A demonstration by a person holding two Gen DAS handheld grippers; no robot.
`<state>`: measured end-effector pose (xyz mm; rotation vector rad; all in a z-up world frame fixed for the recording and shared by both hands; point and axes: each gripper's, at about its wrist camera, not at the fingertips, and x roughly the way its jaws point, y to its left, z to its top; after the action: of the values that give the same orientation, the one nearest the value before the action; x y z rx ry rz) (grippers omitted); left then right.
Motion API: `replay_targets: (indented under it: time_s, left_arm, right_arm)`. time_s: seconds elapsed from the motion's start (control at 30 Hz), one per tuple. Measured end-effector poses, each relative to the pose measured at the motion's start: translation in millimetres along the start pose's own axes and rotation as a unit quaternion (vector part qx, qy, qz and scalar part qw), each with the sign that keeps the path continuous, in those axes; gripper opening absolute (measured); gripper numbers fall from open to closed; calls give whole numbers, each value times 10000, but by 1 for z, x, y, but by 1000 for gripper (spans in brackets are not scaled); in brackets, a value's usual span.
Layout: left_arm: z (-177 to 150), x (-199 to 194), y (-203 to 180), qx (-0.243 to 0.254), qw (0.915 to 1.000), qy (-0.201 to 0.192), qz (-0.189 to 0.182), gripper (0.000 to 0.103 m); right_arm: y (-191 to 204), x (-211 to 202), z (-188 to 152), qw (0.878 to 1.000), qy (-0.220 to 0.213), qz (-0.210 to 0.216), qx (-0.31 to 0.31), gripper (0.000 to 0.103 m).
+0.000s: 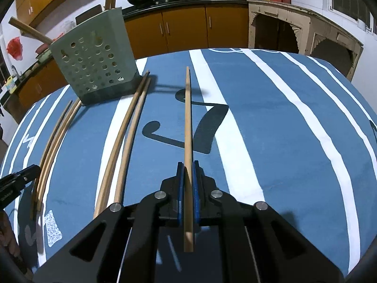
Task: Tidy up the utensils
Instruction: 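Close the right tool on a third chopstick while the left tool grasps another chopstick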
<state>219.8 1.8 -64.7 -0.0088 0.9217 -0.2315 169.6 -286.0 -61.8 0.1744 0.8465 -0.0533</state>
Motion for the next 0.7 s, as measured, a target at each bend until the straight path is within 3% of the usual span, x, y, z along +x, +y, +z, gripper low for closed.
replay_targets:
  time_s: [0.17,0.33,0.7]
  left_arm:
    - [0,1,-1,53,9997,-49,229,8]
    - [5,-1,28,-310,9983,-90,495,8]
    - [1,-4,40,-340,9981,-194,481,11]
  right_arm:
    - [3,0,1,10000,3,20,-33,8]
    - [2,0,1,10000,0,39,-3,8]
    - [1,0,1,10000,4,54,7,8]
